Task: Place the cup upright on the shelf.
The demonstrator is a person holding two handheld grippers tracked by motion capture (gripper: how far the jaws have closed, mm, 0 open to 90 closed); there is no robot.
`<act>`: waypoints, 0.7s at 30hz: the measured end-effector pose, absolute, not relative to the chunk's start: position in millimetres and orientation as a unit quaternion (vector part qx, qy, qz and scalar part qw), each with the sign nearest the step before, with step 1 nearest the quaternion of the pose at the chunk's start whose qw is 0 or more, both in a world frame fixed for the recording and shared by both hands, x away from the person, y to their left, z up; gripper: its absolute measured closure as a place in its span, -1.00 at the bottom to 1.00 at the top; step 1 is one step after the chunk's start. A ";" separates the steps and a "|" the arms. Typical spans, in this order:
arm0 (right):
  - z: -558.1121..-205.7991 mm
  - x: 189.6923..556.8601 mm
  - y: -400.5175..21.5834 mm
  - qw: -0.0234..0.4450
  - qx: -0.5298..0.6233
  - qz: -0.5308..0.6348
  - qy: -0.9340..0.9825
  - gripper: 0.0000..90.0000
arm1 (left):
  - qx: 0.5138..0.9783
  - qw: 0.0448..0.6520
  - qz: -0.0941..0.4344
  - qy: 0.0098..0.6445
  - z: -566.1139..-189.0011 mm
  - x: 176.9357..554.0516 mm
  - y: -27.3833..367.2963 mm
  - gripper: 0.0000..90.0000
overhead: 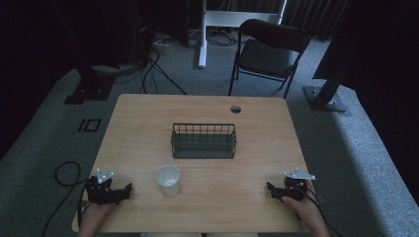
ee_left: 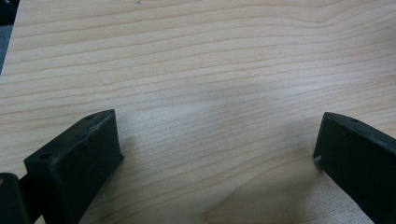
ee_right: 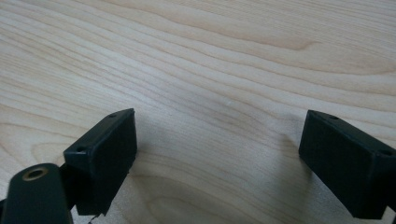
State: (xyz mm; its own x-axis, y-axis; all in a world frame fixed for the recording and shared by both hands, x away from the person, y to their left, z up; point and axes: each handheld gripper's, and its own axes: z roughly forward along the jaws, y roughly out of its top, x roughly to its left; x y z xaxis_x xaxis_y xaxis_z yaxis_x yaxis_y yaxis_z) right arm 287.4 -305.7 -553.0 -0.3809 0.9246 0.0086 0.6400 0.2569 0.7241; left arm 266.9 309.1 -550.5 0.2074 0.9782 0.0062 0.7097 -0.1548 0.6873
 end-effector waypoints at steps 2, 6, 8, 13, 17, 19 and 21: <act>-553.0 287.4 -305.5 0.216 0.513 0.329 0.763 -0.76 | 0.721 0.286 0.235 0.585 -550.5 266.4 308.9 -0.98; -552.7 286.3 -304.3 0.219 0.515 0.330 0.760 -0.72 | 0.721 0.286 0.235 0.585 -550.5 266.2 309.0 -0.98; -552.7 286.2 -304.1 0.219 0.518 0.330 0.758 -0.72 | 0.721 0.286 0.235 0.585 -550.5 266.2 309.0 -0.98; -551.0 286.5 -303.9 0.221 0.520 0.341 0.751 -0.72 | 0.721 0.286 0.235 0.585 -550.5 266.2 309.0 -0.98; -548.9 287.1 -302.0 0.225 0.515 0.341 0.753 -0.72 | 0.721 0.286 0.235 0.585 -550.5 266.2 309.0 -0.98; -545.1 288.5 -300.3 0.227 0.513 0.346 0.752 -0.72 | 0.721 0.286 0.235 0.585 -550.5 266.2 308.9 -0.98; -544.2 288.8 -299.8 0.226 0.513 0.347 0.752 -0.72 | 0.722 0.286 0.235 0.585 -550.5 266.2 309.0 -0.98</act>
State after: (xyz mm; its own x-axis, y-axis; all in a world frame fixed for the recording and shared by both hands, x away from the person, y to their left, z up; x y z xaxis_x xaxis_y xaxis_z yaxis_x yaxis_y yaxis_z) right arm 288.8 -299.8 -544.2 -0.3719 0.9282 0.0155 0.6138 0.2334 0.7541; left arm 266.2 309.0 -550.5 0.2044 0.9789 0.0051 0.7100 -0.1519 0.6876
